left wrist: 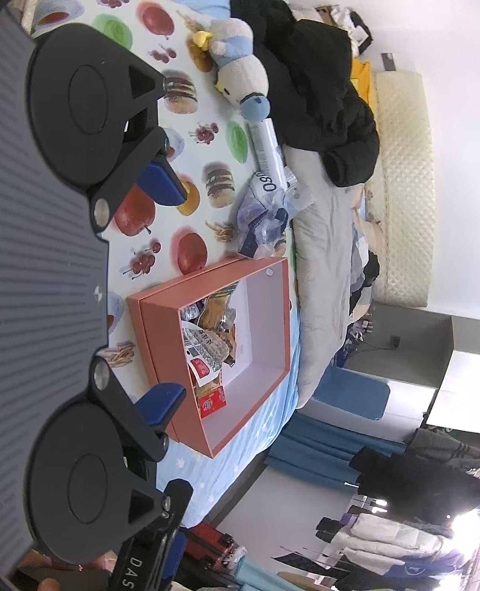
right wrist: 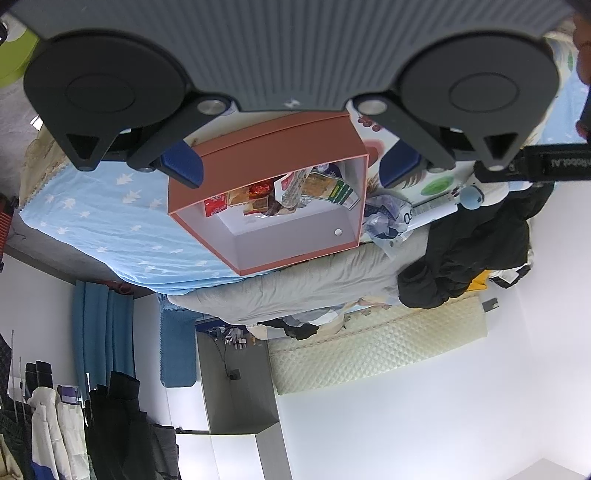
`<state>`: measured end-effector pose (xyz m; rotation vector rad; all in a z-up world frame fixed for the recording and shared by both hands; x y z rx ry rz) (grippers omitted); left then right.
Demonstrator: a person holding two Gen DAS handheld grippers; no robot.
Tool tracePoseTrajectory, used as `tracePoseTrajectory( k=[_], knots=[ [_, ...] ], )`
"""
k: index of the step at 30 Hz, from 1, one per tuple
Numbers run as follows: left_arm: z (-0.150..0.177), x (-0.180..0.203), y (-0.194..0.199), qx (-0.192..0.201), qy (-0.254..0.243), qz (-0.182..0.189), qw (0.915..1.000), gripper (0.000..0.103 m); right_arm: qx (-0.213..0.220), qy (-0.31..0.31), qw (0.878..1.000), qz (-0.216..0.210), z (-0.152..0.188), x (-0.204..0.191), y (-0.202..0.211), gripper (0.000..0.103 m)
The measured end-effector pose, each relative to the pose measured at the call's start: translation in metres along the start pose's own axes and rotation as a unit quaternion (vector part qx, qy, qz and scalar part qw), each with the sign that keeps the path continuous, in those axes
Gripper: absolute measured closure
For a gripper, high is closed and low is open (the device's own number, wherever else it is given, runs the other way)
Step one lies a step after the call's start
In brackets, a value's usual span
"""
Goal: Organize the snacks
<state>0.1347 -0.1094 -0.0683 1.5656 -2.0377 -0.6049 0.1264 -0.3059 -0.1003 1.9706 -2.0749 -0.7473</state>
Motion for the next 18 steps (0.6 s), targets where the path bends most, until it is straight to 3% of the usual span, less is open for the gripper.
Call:
tracePoseTrajectory(
  k=[18],
  knots=[
    [-0.0023, -0.0025, 0.0026, 0.001, 0.013, -0.004, 0.9999, 0.000, 0.001, 0.000, 1.000, 0.000, -0.0010, 0.0005, 0.0007, 0.000]
  ],
)
Point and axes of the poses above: each gripper's, at about its wrist camera, not at the fingertips, and y roughly against the way its jaws point, x to its right, z to its underside, the point moved 10 cm from there along -y, roughly the way its jaws point, and after that the axes turned 4 degrees about -x, right-handed, at the moved point
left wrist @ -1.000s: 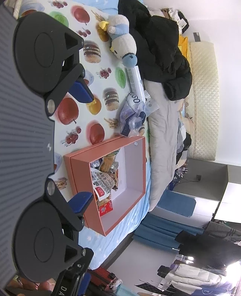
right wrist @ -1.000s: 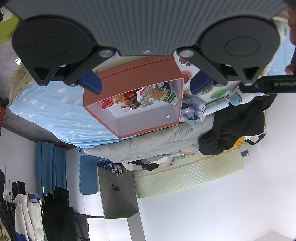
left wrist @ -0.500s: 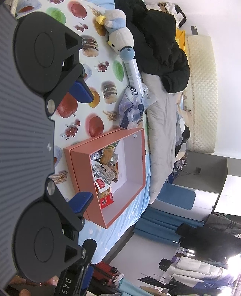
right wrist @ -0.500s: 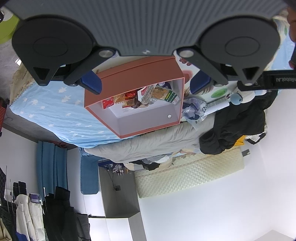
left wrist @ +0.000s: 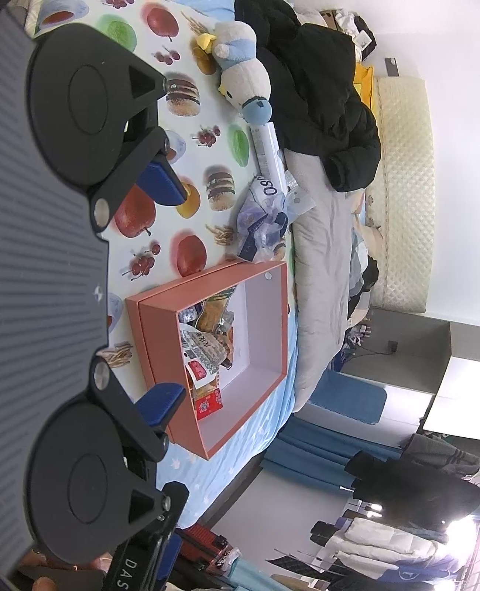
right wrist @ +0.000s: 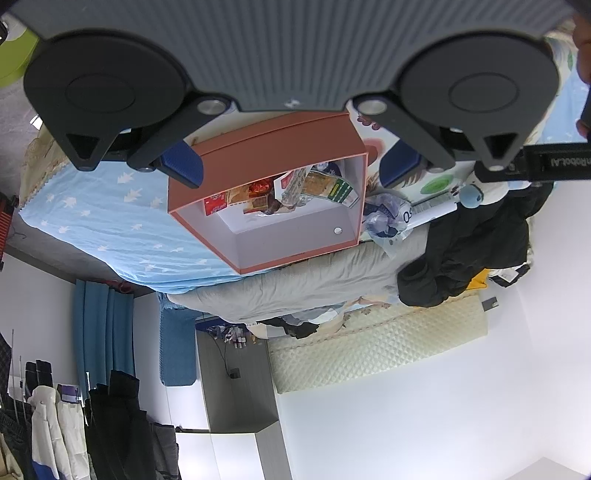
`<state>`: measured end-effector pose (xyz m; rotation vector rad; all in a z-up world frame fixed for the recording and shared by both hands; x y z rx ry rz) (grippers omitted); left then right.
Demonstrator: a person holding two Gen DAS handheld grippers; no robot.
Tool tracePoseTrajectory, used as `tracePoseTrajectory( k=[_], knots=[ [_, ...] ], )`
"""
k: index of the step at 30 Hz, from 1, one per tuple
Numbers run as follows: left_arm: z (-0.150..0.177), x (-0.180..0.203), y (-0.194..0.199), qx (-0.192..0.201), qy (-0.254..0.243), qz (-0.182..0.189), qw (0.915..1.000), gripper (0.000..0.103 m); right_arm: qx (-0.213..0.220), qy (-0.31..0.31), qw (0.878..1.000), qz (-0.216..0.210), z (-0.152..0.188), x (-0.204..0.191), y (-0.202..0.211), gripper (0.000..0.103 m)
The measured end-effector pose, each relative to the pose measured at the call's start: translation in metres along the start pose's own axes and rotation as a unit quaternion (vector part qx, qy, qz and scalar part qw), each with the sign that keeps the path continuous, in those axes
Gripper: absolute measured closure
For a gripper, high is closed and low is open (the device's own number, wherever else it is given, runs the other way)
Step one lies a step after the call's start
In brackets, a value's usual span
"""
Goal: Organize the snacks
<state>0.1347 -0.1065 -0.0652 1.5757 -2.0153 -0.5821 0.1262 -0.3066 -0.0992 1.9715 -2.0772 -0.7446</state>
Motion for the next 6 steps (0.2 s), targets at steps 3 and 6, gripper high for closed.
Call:
tracePoseTrajectory(
  k=[3, 6],
  knots=[
    [0.0002, 0.0002, 0.0002, 0.000, 0.000, -0.001, 1.0000, 0.000, 0.002, 0.000, 1.000, 0.002, -0.0007, 0.0008, 0.0002, 0.000],
    [-0.0002, 0.0000, 0.0015, 0.002, 0.004, 0.001, 1.0000, 0.000, 0.004, -0.001, 1.000, 0.002, -0.0024, -0.0003, 0.0005, 0.000]
  ],
)
Point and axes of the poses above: each gripper's, at about its wrist camera, not at the fingertips, and y roughly against the way its jaws point, x to its right, z to its underside, the point moved 10 cm from there along -y, roughly the way its jaws point, and after that the axes turned 4 degrees about -x, right-handed, at the moved point
